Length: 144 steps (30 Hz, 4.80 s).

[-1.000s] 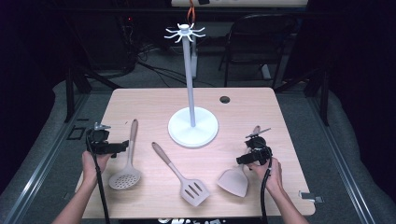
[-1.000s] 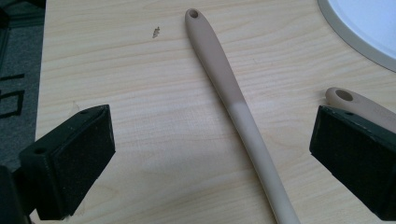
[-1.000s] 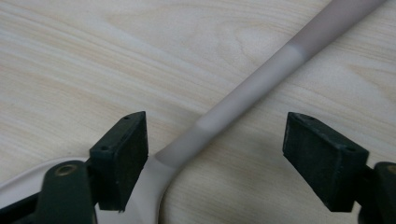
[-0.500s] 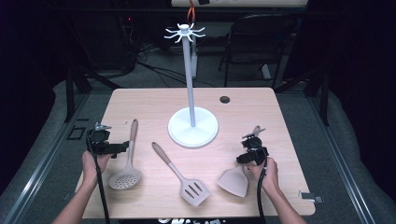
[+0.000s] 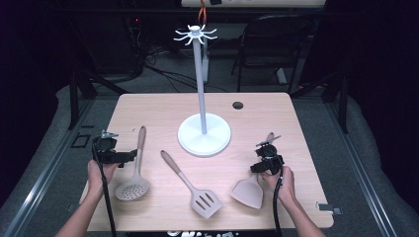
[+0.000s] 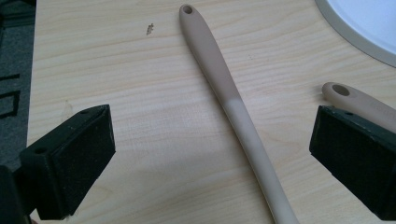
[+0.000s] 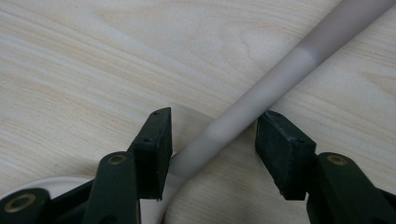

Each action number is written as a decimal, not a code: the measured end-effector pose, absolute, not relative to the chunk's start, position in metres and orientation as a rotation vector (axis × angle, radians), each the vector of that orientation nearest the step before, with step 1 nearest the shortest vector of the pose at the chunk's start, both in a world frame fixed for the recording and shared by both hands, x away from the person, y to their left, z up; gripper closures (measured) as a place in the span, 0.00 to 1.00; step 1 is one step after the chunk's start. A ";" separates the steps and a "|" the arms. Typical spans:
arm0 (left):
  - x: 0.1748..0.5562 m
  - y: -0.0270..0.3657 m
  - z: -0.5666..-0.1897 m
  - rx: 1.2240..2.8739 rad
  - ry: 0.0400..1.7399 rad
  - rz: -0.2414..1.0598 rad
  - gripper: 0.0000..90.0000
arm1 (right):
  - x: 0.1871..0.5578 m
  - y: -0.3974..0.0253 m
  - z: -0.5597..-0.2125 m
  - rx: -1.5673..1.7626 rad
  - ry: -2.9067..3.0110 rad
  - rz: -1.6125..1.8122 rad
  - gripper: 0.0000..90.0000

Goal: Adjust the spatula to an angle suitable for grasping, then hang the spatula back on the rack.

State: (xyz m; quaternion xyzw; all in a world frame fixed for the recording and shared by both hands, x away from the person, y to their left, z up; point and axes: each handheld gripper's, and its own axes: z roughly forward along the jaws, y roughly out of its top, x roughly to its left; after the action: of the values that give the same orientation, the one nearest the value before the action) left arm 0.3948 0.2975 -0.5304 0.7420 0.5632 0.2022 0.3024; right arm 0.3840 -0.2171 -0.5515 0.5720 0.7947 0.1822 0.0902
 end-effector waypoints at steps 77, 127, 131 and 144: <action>0.384 0.271 -0.515 2.025 1.370 0.543 0.00 | 0.373 -0.207 -0.527 1.491 2.419 0.609 0.87; 0.371 0.207 -0.493 2.026 1.150 0.440 0.00 | 0.348 -0.167 -0.502 1.152 2.454 0.790 0.87; 0.370 0.194 -0.489 2.024 1.119 0.438 0.00 | 0.346 -0.165 -0.500 1.140 2.455 0.798 0.87; 0.370 0.156 -0.484 2.046 0.998 0.400 0.00 | 0.345 -0.148 -0.495 1.063 2.456 0.819 0.87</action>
State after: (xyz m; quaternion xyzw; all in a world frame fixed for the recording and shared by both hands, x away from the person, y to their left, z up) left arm 0.3697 0.1557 -0.4840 0.8099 0.3950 0.1585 0.4035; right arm 0.3449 -0.1485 -0.4949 0.3744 0.8646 0.2884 0.1706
